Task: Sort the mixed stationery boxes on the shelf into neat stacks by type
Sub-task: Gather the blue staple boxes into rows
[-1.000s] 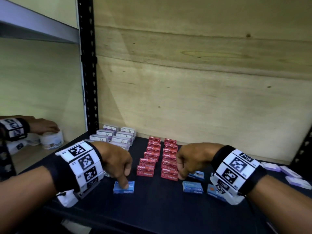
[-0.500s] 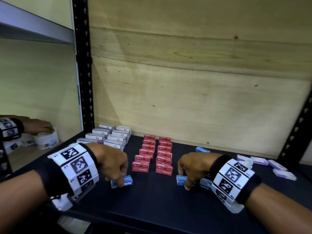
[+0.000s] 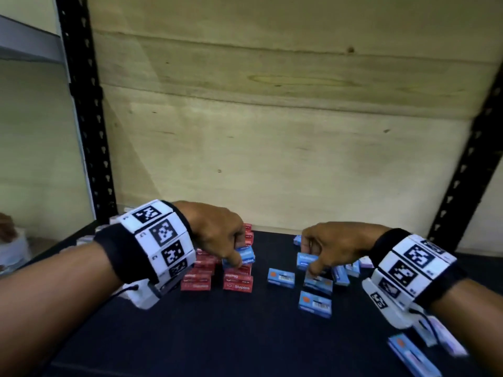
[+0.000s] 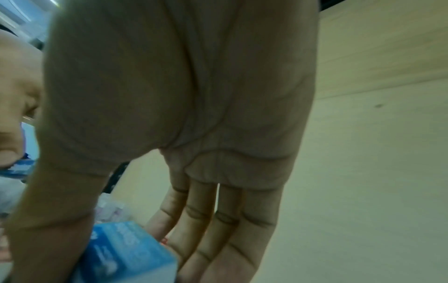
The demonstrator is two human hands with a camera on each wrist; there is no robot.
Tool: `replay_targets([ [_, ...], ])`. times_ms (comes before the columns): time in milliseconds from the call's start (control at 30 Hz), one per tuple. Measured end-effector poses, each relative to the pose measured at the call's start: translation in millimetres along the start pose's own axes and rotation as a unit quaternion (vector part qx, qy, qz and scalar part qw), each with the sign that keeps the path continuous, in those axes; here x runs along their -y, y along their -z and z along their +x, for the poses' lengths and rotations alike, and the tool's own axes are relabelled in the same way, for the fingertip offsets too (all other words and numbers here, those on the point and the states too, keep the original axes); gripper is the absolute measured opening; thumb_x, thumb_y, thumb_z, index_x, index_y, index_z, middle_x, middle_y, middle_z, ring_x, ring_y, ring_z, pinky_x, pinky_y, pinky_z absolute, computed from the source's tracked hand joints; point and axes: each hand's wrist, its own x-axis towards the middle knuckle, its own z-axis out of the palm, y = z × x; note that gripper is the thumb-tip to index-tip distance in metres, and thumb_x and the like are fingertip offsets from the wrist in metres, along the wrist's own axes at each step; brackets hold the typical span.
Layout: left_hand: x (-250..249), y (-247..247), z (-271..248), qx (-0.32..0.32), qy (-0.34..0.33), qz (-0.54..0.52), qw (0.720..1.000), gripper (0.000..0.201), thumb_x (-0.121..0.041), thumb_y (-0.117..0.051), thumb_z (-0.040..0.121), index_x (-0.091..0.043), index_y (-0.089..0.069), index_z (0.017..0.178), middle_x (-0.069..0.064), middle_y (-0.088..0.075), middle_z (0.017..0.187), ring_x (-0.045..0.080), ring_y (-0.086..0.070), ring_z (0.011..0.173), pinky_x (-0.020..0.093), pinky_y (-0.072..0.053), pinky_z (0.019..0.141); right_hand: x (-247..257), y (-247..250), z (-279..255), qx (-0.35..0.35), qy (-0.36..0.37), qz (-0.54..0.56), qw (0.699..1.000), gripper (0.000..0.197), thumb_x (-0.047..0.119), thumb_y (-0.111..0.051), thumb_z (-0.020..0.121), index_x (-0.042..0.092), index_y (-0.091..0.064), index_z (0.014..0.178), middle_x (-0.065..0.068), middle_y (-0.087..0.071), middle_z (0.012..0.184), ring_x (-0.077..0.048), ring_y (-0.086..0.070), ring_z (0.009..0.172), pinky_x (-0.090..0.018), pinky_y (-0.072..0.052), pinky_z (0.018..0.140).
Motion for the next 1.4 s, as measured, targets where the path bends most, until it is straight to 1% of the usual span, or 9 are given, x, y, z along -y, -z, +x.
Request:
replay_targets([
  [200, -14.4, 16.8, 59.1, -0.014, -0.010, 0.017, 1.000, 0.042, -0.046, -0.069, 0.083, -0.022, -0.060, 0.117, -0.008, -0.063, 0.104, 0.015, -0.059, 0.092, 0.030, -0.048, 0.078, -51.1, 13.9, 18.2, -0.017, -0.052, 0.009, 0.998, 0.028, 0.037, -0.081, 0.076, 0.030, -0.059, 0.092, 0.004, -0.068, 0.077, -0.014, -0.056, 0.059, -0.029, -0.045, 0.060],
  [333, -18.8, 19.9, 100.5, 0.007, -0.006, 0.046, 0.999, 0.039, -0.042, -0.075, 0.081, -0.018, -0.062, 0.109, -0.003, -0.061, 0.098, 0.022, -0.058, 0.087, 0.033, -0.048, 0.075, -69.4, 14.3, 39.5, 0.000, -0.052, -0.020, 0.998, 0.025, 0.024, -0.079, 0.081, 0.027, -0.064, 0.101, 0.012, -0.061, 0.066, 0.000, -0.052, 0.045, -0.022, -0.041, 0.052],
  [533, -18.6, 17.4, 147.5, 0.029, -0.026, 0.067, 0.997, 0.036, -0.035, -0.081, 0.076, -0.016, -0.064, 0.102, -0.003, -0.062, 0.090, 0.018, -0.056, 0.075, 0.028, -0.045, 0.064, -83.3, 15.1, 73.2, 0.026, -0.054, -0.087, 0.994, 0.027, 0.008, -0.072, 0.081, 0.020, -0.063, 0.104, 0.001, -0.062, 0.092, -0.019, -0.057, 0.077, -0.027, -0.046, 0.067],
  [800, -21.0, 15.3, 182.1, 0.017, -0.045, 0.061, 0.997, 0.030, -0.022, -0.075, 0.082, -0.014, -0.065, 0.109, -0.001, -0.061, 0.092, 0.018, -0.055, 0.079, 0.025, -0.043, 0.067, -104.0, 11.8, 98.8, 0.041, -0.062, -0.107, 0.991, 0.020, 0.015, -0.068, 0.085, 0.016, -0.073, 0.104, 0.000, -0.072, 0.099, -0.020, -0.066, 0.088, -0.032, -0.055, 0.079],
  [967, -22.8, 14.7, 194.7, -0.003, -0.045, 0.066, 0.997, 0.031, -0.021, -0.075, 0.083, -0.013, -0.065, 0.111, 0.001, -0.062, 0.100, 0.019, -0.055, 0.081, 0.025, -0.043, 0.068, -105.7, 12.9, 97.8, 0.105, -0.093, -0.086, 0.986, 0.020, 0.013, -0.068, 0.085, 0.003, -0.072, 0.103, -0.003, -0.063, 0.068, -0.012, -0.054, 0.054, -0.023, -0.046, 0.058],
  [1033, -23.6, 13.8, 197.7, -0.003, -0.045, 0.067, 0.997, 0.032, -0.020, -0.075, 0.083, -0.012, -0.064, 0.113, 0.001, -0.059, 0.100, 0.020, -0.055, 0.083, 0.026, -0.043, 0.069, -101.1, 19.5, 95.8, 0.119, -0.086, -0.087, 0.985, 0.023, 0.011, -0.063, 0.088, 0.001, -0.071, 0.108, -0.003, -0.059, 0.074, -0.011, -0.052, 0.059, -0.022, -0.044, 0.058],
  [1167, -23.5, 10.9, 201.0, -0.011, -0.038, 0.059, 0.998, 0.033, -0.019, -0.077, 0.082, -0.011, -0.066, 0.111, 0.004, -0.064, 0.106, 0.025, -0.062, 0.090, 0.028, -0.048, 0.070, -90.2, 33.7, 101.1, 0.061, -0.067, -0.042, 0.995, 0.027, 0.033, -0.064, 0.090, 0.014, -0.072, 0.107, 0.001, -0.070, 0.107, -0.018, -0.064, 0.098, -0.036, -0.053, 0.092],
  [1300, -21.2, 13.0, 202.2, -0.002, -0.039, 0.066, 0.997, 0.035, -0.020, -0.076, 0.082, -0.010, -0.066, 0.114, -0.001, -0.057, 0.097, 0.016, -0.055, 0.082, 0.023, -0.043, 0.063, -81.8, 27.7, 118.1, 0.058, -0.068, -0.077, 0.993, 0.044, 0.051, -0.067, 0.086, 0.012, -0.073, 0.104, -0.002, -0.073, 0.106, -0.022, -0.067, 0.097, -0.042, -0.054, 0.092],
  [1400, -17.7, 8.8, 200.5, -0.052, -0.033, 0.087, 0.994, 0.029, -0.020, -0.066, 0.089, -0.013, -0.064, 0.117, -0.003, -0.052, 0.096, 0.016, -0.059, 0.092, 0.022, -0.042, 0.071, -76.5, 22.6, 126.4, 0.080, -0.065, -0.092, 0.990, 0.048, 0.052, -0.072, 0.081, 0.009, -0.073, 0.102, -0.003, -0.073, 0.101, -0.023, -0.067, 0.093, -0.041, -0.055, 0.089],
])
